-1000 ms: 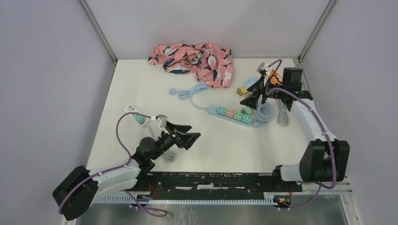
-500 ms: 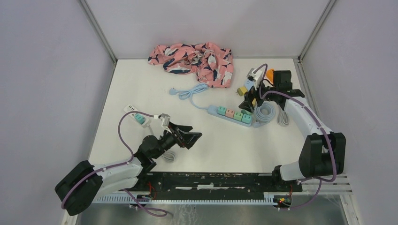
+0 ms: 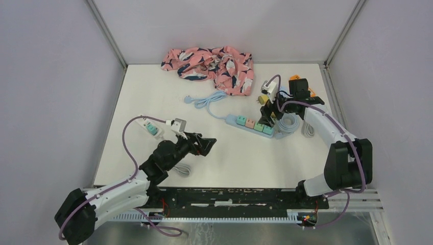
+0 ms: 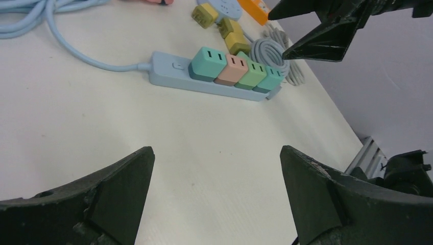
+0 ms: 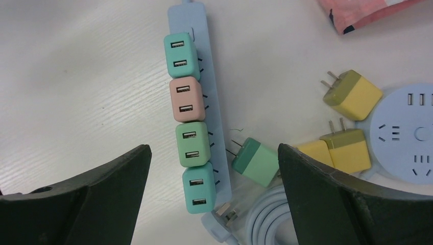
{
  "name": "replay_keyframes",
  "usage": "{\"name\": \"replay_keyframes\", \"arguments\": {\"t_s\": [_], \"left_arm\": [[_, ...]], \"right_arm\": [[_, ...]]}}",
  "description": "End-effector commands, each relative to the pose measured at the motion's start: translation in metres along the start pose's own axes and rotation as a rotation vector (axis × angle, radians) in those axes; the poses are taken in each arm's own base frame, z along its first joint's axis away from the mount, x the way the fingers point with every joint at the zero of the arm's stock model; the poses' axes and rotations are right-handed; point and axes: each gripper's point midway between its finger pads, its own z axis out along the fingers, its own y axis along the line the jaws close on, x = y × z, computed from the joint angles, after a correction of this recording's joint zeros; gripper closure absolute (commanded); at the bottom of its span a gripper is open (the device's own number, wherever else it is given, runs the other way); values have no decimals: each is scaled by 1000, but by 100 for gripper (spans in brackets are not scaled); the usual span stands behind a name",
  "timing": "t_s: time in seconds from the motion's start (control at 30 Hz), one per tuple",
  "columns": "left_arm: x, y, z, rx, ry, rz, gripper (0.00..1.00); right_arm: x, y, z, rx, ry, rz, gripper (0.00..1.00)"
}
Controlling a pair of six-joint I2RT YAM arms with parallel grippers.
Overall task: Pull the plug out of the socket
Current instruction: Move the socket to the center of the board.
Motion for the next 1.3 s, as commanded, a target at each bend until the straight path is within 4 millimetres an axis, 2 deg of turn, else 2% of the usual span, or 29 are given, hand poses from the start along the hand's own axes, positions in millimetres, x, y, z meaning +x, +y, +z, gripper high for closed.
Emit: {"name": "replay_keyframes", "arguments": {"t_s": [0.0,0.1,0.3,0.5,0.9,1.0,1.27], "left_arm": [[-22,20,-2,-170,35,138,0],[-30,30,-6,-260,71,198,0],[-36,35,-8,-293,65,227,0],[-34,36,-9,-293,72,226,0],[-24,38,-9,-286,84,214,0],[-23,38,-9,-281,82,211,0],[-21,37,-11,-271,83,203,0]], "right_arm": [[-13,-2,3,1,11,-82,0],[-9,-1,8,-2,38,-94,0],[2,0,20,-3,104,-109,0],[15,-5,33,24,195,-132,0],[37,5,69,6,332,-205,1],[40,10,77,-3,359,-226,8],[40,20,88,-40,393,-242,43]]}}
